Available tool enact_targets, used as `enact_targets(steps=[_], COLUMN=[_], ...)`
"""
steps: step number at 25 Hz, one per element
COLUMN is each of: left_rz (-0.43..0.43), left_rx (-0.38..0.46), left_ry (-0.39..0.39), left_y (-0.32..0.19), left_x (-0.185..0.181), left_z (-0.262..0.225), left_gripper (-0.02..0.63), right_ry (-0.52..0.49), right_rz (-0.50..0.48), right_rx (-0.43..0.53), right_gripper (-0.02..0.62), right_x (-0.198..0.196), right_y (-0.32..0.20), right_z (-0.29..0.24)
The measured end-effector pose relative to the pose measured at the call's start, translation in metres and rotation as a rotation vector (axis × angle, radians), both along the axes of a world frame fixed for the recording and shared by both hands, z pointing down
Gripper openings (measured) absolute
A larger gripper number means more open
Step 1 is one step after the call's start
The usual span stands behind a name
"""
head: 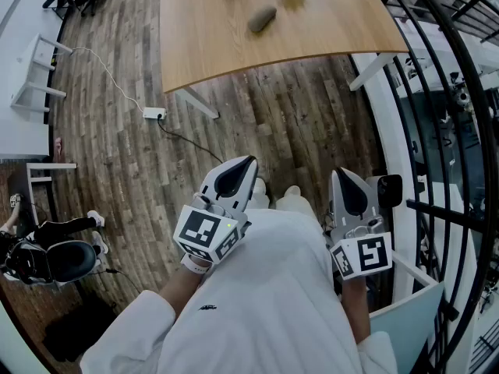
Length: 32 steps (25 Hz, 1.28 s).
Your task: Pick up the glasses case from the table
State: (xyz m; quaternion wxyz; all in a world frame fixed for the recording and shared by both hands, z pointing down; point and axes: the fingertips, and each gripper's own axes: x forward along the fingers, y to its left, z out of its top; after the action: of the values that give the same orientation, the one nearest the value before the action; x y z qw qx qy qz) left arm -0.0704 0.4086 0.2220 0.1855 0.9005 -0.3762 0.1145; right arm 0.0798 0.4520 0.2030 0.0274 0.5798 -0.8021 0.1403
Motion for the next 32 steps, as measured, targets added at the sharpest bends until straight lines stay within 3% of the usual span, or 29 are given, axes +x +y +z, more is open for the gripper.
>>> enact_targets(steps=[11, 16, 20, 24, 32], left_rz=[-0.056, -0.127, -0.147, -0.146, -0.187], left_rx=[0.026, 0.015, -0.008, -0.012, 0.015], left_ry=[-0.031, -0.048, -0.068, -0.116, -0.106], left_y=[0.004, 0.013, 0.022, 0.033, 0.015], left_x=[0.024, 0.021, 0.029, 0.038, 0.049], left_z=[-0.008, -0.004, 0.011, 0.019, 0.011], left_gripper=[0.008, 0.008, 0.008, 0.008, 0.008], right_ry=[-0.02, -0.119, -0.09, -0.182, -0.172], right_rz=[-0.013, -0.036, -0.057, -0.018, -0.086], right_rx=[0.041, 0.065, 0.054, 0.005, 0.035], right_gripper=[0.011, 0.011, 0.011, 0.011, 0.011], right_x=[0.03, 0.039, 0.048, 0.063, 0.065], right_y=[0.005, 0.005, 0.007, 0.009, -0.001], right_z=[-0.002, -0.003, 0.011, 0.024, 0.019])
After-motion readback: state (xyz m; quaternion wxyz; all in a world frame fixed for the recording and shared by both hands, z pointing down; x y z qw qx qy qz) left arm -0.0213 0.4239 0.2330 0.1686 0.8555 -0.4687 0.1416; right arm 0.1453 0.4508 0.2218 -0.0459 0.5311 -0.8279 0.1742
